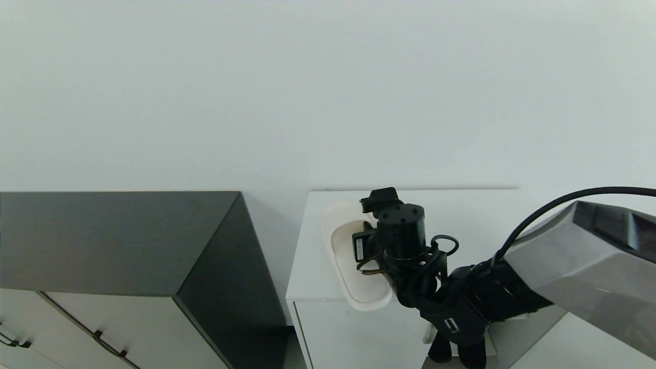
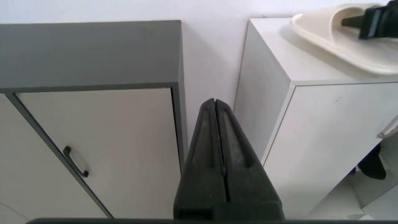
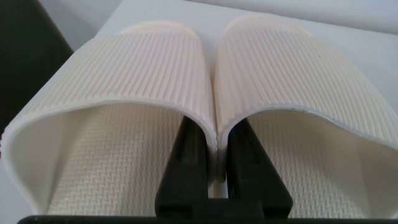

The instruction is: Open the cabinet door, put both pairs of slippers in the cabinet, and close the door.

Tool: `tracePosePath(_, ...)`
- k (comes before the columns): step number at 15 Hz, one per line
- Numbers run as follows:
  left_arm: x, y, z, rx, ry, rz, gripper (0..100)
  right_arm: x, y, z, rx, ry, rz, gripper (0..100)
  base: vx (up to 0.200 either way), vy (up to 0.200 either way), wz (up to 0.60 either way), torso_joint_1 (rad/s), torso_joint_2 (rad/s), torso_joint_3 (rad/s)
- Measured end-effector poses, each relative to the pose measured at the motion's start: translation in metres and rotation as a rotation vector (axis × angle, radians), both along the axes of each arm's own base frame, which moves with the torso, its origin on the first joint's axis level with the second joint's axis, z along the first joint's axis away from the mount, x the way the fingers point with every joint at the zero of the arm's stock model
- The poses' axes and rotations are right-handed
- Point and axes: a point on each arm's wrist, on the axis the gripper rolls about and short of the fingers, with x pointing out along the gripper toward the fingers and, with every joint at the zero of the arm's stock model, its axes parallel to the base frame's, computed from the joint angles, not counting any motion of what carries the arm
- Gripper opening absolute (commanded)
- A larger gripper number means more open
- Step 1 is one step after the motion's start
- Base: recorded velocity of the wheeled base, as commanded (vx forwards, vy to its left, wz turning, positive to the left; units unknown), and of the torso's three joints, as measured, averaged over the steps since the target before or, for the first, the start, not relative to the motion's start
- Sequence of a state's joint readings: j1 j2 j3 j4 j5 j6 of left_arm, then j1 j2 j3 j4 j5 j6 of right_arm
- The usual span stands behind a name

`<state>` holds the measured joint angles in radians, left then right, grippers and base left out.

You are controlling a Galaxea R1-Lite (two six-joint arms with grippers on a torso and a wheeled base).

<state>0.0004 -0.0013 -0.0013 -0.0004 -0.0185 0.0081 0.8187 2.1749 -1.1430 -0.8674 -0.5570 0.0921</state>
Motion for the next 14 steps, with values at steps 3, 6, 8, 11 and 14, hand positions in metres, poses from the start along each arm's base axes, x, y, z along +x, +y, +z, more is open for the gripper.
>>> tracePosePath(3,0.000,0.000,0.000,0.001,0.000,0.001,0,-0.019,-0.017,0.004,-0.024,0.025,0.015,0,0.000,0.000,0.00,0.000,0.00,0.000)
tracePosePath(6,0.000,0.000,0.000,0.001,0.000,0.001,0,-0.045,-0.040,0.006,-0.050,0.069,0.086,0,0.000,0.000,0.00,0.000,0.00,0.000)
tracePosePath(8,0.000,0.000,0.000,0.003,-0.001,0.000,0,-0.064,-0.052,0.016,-0.045,0.073,0.136,0,0.000,0.000,0.00,0.000,0.00,0.000)
tracePosePath(11,0.000,0.000,0.000,0.006,0.000,0.000,0,-0.079,-0.059,0.030,-0.026,0.052,0.162,0,0.000,0.000,0.00,0.000,0.00,0.000)
tracePosePath(14,0.000,0.000,0.000,0.004,0.000,0.000,0,-0.081,-0.061,0.033,-0.025,0.045,0.157,0,0.000,0.000,0.00,0.000,0.00,0.000)
